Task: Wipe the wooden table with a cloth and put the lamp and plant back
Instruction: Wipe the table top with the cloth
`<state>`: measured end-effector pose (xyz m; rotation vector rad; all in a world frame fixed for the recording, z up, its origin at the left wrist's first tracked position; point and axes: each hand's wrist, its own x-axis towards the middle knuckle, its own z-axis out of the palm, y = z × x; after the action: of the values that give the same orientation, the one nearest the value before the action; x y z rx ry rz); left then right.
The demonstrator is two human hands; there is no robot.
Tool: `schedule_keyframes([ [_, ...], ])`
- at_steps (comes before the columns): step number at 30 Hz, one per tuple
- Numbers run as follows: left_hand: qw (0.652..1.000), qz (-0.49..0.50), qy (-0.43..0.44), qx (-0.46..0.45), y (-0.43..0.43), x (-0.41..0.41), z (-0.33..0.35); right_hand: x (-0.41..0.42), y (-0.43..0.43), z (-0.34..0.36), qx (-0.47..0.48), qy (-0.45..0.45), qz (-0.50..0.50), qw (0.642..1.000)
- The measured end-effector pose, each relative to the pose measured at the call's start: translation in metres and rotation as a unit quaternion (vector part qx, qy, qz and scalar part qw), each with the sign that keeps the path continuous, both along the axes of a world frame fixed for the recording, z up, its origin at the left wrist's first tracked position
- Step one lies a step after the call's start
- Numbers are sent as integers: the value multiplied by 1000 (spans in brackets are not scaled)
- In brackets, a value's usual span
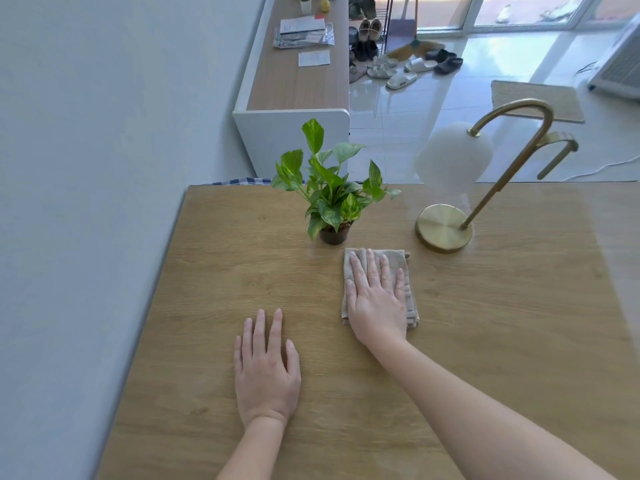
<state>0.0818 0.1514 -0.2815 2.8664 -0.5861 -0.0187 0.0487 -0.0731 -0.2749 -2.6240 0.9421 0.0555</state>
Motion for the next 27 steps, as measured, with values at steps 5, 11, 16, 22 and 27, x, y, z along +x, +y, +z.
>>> schedule_keyframes([
  [5,999,40,-7,-11,0,-5,1,4,33,4,12,6,52,999],
  [11,998,62,-6,-13,-3,-3,1,52,58,4,46,-25,160,986],
  [16,997,63,-2,-41,0,-3,0,111,62,1,34,-21,201,979],
  [22,996,71,7,-44,4,-2,0,102,52,1,31,-23,234,972],
  [27,997,71,0,-38,7,-1,-2,30,29,9,47,-25,212,976],
])
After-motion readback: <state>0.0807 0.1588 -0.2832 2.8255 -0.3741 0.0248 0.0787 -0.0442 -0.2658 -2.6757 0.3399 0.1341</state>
